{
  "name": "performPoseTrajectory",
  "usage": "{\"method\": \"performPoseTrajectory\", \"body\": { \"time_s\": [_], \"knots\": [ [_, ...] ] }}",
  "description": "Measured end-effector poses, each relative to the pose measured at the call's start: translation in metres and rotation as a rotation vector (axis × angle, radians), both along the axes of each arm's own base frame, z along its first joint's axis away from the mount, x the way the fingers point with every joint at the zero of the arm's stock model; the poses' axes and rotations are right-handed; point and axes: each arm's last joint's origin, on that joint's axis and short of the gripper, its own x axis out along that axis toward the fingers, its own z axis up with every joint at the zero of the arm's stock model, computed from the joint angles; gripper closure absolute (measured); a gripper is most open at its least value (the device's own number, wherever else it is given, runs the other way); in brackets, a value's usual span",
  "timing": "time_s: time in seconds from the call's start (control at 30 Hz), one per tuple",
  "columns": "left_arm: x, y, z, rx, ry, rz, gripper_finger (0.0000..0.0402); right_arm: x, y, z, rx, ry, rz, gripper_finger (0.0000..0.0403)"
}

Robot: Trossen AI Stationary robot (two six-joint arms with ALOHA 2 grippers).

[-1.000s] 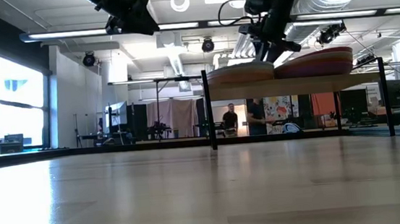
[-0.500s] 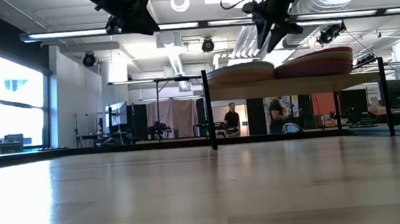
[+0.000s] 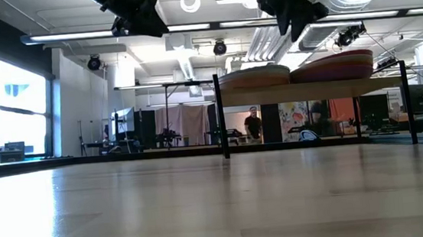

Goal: Place and stack plates onto a shelf
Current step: Stack the light orange plate on the blue plate on the shelf

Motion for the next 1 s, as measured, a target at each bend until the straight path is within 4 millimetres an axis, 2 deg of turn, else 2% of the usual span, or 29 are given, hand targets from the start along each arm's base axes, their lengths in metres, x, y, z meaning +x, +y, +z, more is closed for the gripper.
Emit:
{"method": "performPoseTrajectory", "body": {
  "time_s": [0.23,0.53,0.77,1.0],
  "knots": [
    [0.000,0.000,0.000,0.000,0.000,0.000,0.0284,0.023,0.070,-0.021,0.072,0.078,0.020,0.0265],
    [0.000,0.000,0.000,0.000,0.000,0.000,0.0284,0.035,0.158,-0.058,0.140,0.117,-0.072,0.0265],
    [0.000,0.000,0.000,-0.007,-0.005,0.000,0.0284,0.027,0.214,-0.093,0.193,0.154,-0.201,0.0265],
    [0.003,-0.007,-0.001,-0.174,-0.143,0.002,0.0284,0.013,0.253,-0.115,0.242,0.171,-0.318,0.0265]
  ]
}}
